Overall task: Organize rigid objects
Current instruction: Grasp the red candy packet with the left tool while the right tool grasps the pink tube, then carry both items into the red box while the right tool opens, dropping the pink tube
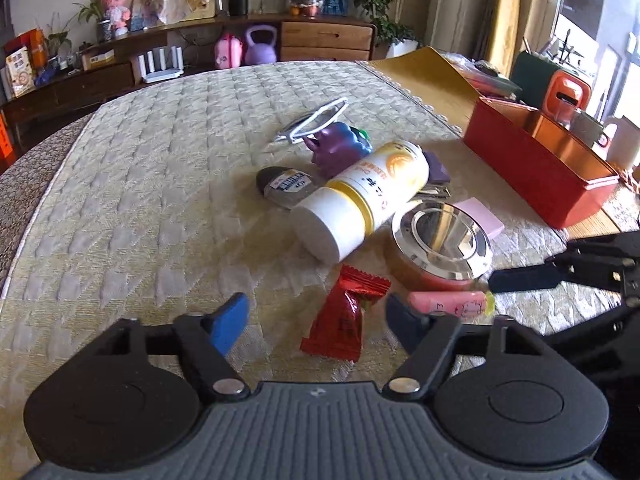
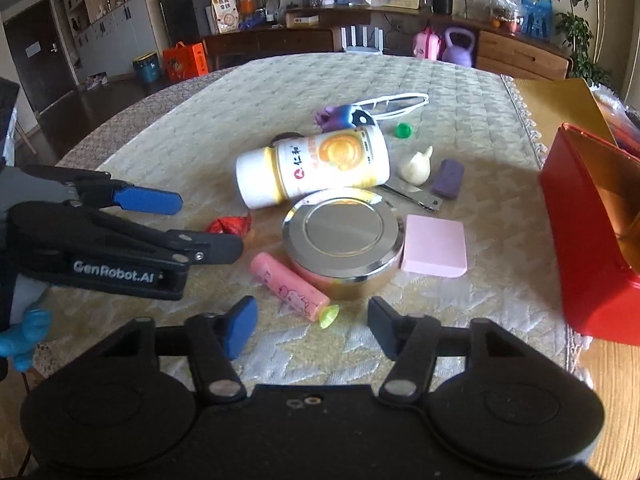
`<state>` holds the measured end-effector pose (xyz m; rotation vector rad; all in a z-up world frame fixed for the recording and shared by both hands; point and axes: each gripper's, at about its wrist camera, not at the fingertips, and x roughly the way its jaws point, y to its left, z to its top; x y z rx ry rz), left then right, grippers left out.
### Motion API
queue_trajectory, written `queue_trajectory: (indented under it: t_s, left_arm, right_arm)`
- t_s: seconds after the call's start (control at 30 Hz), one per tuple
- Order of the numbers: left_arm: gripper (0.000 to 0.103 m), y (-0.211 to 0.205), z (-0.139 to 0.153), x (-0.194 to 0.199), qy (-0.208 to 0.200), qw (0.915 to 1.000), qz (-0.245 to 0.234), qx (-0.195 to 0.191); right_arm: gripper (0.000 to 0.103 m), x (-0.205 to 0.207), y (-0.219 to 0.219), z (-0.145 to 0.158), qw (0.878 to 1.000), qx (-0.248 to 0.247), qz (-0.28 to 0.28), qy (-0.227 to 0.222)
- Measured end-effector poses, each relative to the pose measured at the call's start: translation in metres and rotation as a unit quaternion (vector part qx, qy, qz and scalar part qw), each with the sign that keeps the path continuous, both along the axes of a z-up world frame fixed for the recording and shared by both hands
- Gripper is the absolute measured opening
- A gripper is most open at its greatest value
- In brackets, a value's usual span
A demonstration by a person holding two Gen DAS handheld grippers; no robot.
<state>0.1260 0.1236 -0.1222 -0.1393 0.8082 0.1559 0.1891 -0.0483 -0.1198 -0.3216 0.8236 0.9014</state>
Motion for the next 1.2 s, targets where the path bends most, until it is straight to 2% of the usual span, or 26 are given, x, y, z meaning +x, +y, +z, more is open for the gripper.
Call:
queue_trajectory:
  t_s: [0.2,0.27,0.43,0.53,0.87,1.2]
  left_arm:
    - [0.055,0.002,-0.004,0.001,-0.006,0.9999,-0.009,-0.009]
    - [0.044,0.003,-0.003,0.001,-0.008,0.9999,-0.009,-0.011]
    - [0.032,0.002,-0.001,0.002,-0.01,0.9995,-0.018,-0.023]
    - [0.025,-0.003,-0.001,0.001,-0.008,0.9996,-0.023,-0.016]
    - [0.023,-0.008,0.01,-0.005,-0.009,0.9995,-0.028,-0.015]
    - [0.023,-0.024,0.037,-0.007,-0.009,0.9984,-0.046,-0.033]
  right_arm:
    - [0.05,-0.002,0.005,-0.001,1.0,-0.008,0.004,-0.01]
    - [0.044,-0.003,0.005,-0.001,1.0,-0.008,0.007,-0.009]
    - [0.016,-0.009,0.005,0.001,1.0,-0.001,0.017,0.004]
    - [0.014,-0.018,0.008,0.003,1.0,-0.009,0.021,-0.013]
    - [0.014,-0.03,-0.007,0.022,0.999,0.025,-0.004,-0.029]
    - [0.014,-0.027,-0.043,0.052,0.996,0.053,-0.043,-0.062]
